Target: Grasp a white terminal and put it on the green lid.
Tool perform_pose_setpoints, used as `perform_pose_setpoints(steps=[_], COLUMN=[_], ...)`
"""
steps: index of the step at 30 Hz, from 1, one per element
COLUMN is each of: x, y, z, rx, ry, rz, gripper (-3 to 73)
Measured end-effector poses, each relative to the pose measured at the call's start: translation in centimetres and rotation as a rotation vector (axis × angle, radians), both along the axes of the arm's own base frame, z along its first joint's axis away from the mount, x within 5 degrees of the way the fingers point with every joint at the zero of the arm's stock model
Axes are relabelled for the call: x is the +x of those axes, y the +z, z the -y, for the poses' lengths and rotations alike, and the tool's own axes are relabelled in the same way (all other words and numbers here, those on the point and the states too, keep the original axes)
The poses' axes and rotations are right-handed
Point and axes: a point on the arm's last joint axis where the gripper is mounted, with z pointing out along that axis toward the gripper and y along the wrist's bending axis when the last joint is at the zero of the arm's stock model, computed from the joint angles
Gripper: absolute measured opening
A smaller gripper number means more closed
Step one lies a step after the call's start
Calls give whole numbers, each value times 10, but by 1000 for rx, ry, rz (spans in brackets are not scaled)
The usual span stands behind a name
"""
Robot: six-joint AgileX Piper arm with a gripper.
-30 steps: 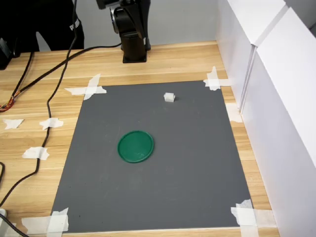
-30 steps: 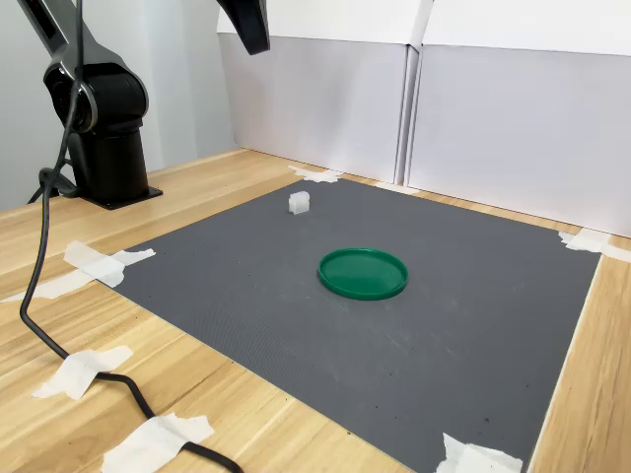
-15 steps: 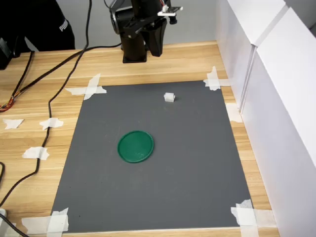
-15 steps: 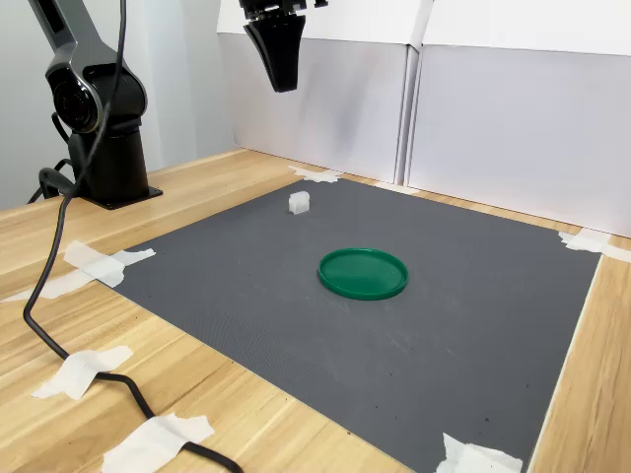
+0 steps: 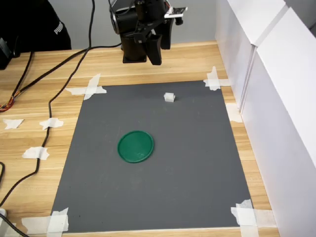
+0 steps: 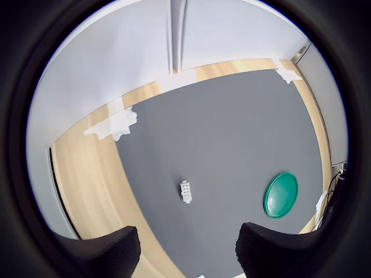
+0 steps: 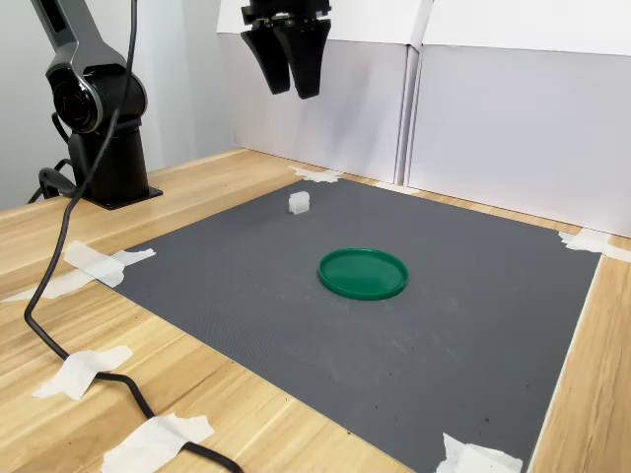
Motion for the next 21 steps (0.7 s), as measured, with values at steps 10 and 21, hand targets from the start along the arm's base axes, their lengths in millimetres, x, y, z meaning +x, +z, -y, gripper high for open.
perform_pose_setpoints(steps=[10,21], x=[3,0], y=[-5,-9], z=[-6,-35], rx=[-58,-82], ry=[111,254], rz=[8,111], gripper=[711,703])
